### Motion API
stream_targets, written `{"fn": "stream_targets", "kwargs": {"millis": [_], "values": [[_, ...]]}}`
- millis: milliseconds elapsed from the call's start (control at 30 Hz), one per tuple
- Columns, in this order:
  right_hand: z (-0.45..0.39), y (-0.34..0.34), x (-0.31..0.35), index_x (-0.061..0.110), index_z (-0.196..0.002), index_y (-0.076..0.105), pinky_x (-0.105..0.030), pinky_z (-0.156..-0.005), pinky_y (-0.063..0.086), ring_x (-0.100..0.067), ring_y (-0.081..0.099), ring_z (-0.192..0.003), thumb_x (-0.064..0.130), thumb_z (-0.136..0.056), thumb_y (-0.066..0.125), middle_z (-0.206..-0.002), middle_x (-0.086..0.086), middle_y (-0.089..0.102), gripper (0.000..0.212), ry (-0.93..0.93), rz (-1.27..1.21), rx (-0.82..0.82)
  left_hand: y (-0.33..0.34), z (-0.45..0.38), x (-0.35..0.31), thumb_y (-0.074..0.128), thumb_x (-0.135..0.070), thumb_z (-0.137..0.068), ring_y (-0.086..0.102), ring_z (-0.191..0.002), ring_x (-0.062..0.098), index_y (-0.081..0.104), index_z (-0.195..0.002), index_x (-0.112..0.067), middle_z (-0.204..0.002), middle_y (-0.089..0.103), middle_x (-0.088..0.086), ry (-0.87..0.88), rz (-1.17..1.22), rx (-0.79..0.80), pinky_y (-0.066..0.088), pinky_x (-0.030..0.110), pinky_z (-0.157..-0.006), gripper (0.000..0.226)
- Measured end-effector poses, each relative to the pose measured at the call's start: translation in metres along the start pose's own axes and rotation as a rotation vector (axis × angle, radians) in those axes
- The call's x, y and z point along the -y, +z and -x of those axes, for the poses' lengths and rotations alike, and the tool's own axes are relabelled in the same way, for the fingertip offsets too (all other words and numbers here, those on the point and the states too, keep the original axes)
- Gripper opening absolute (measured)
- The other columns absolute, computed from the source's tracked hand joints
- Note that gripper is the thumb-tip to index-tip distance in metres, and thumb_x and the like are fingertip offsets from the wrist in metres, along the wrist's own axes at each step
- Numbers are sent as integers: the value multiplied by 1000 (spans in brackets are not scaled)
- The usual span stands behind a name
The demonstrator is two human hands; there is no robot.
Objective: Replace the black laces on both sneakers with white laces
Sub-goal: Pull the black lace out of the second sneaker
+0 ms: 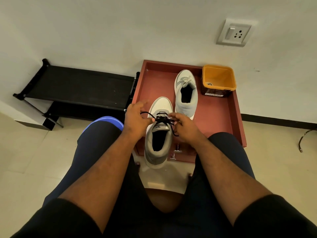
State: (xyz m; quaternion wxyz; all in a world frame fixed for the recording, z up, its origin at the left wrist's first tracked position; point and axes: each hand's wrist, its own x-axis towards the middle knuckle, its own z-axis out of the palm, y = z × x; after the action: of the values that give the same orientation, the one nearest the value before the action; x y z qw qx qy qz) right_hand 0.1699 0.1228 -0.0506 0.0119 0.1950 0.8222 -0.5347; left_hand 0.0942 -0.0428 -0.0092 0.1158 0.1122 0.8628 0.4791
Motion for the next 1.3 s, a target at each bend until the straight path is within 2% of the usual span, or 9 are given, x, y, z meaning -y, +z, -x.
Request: {"fn": "stream_targets", "kwargs": {"millis": [100, 167, 467, 733, 933, 1000, 1100, 1200, 1300], "values": [[-3, -1, -3, 17, -112, 63, -22, -56, 47, -12, 49, -59, -8, -96, 36, -79, -3, 62, 40, 102, -156, 21, 0, 2, -3, 80, -7, -75, 43, -113, 11, 41, -144, -27, -122, 36, 0, 40, -82, 5, 38, 19, -98, 82], [-3, -4, -1, 16, -105, 67, -18, -64, 49, -9, 55, -66, -4, -94, 49, -85, -3, 65, 29, 82, -152, -41, 1, 3, -5, 80, -9, -76, 40, -113, 10, 34, -147, -29, -125, 33, 1, 65, -136, 11, 36, 21, -101, 87], [2, -42, -10, 17, -104, 70, -31, -82, 51, -16, 63, -92, 17, -93, 59, -100, -2, 69, 15, 30, 21, -593, -27, -11, -3, 77, -16, -80, 47, -109, 13, 48, -139, -26, -124, 41, 4, 21, -221, -83, 45, 30, -97, 66], [8, -70, -6, 23, -101, 64, -31, -76, 59, -14, 67, -78, 15, -95, 56, -89, 5, 66, 13, 120, -293, -1061, -54, -18, 6, 65, -9, -90, 53, -85, 5, 68, -107, -8, -108, 55, 5, 180, -124, -663, 40, -4, -72, 18], [9, -82, -5, 15, -110, 60, -37, -68, 61, -9, 63, -64, 13, -97, 53, -103, -8, 65, 14, 147, -515, -1190, -68, -26, 13, 52, -5, -90, 54, -92, 16, 68, -102, -3, -103, 47, 2, 267, -110, -857, 44, 9, -82, 20], [10, -86, -7, 20, -125, 53, -44, -80, 59, -13, 65, -87, 13, -94, 58, -127, -9, 53, 32, 155, -459, -1134, -72, -28, 14, 55, -16, -91, 49, -115, 27, 65, -114, -13, -120, 50, 10, 69, -221, -827, 41, 31, -96, 25], [13, -67, -1, 27, -147, 33, -26, -100, 42, -17, 37, -134, 16, -89, 67, -153, -4, 25, 68, 100, 64, -888, -58, -21, 4, 60, -35, -90, 18, -143, 33, 58, -122, -29, -151, 31, 6, -14, -559, -601, 19, 52, -108, 33], [12, -34, 5, 18, -127, 60, -33, -95, 48, -21, 53, -117, 17, -89, 66, -129, -4, 54, 39, -154, 296, -607, -19, -13, -9, 58, -27, -90, 34, -134, 23, 63, -121, -30, -142, 45, -2, 248, -625, -174, 24, 46, -104, 31], [16, -1, 7, 10, -114, 69, -37, -91, 49, -20, 59, -100, 15, -89, 65, -104, 0, 60, 25, -225, 216, -271, 18, -6, -2, 57, -31, -93, 43, -124, 20, 58, -128, -33, -134, 54, -7, 227, -574, 152, 31, 41, -102, 35]]}}
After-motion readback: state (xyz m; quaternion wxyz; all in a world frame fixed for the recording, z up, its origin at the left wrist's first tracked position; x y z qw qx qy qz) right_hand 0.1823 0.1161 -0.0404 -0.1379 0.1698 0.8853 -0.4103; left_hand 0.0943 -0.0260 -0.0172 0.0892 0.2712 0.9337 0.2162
